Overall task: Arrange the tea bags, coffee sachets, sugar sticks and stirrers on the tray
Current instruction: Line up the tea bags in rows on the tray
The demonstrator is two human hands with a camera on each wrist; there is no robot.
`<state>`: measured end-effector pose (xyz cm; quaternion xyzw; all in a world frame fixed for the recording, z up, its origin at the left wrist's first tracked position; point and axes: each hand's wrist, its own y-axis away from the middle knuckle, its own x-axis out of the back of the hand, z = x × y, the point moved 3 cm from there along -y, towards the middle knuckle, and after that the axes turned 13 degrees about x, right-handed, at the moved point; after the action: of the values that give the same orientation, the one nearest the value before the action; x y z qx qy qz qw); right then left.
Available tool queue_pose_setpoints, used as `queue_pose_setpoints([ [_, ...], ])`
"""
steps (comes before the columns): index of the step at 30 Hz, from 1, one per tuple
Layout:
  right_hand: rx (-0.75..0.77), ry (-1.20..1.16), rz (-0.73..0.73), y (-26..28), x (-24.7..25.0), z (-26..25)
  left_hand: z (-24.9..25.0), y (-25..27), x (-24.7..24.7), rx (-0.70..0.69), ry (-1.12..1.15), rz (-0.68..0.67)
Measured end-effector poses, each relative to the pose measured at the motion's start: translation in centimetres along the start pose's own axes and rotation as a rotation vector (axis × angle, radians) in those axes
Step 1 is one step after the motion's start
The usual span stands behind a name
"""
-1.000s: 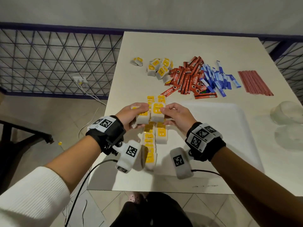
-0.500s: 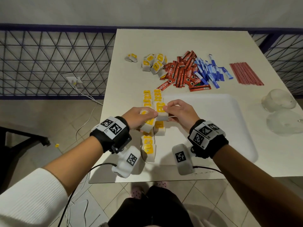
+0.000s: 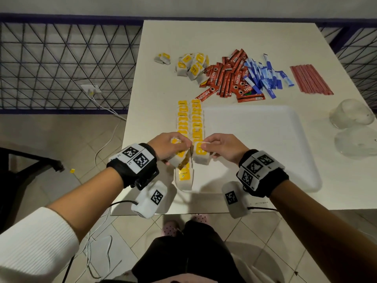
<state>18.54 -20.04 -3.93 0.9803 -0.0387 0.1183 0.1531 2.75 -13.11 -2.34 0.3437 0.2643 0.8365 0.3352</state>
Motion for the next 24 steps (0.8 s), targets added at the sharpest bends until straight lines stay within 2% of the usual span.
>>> queue_pose_setpoints([
  [9,-0.04,0.219,-0.128,-0.6,-1.2,1.9,-1.2,-0.4,0.9,0.111,0.092,0.04],
  [16,0.014,0.352,-0.046,-1.7,-0.9,2.3,-1.7,-0.4,1.3,0.14,0.11,0.051],
  [24,0.026,0.273,0.06,-2.6,-0.8,2.5,-1.6,-0.6,1.4,0.152,0.141,0.067],
])
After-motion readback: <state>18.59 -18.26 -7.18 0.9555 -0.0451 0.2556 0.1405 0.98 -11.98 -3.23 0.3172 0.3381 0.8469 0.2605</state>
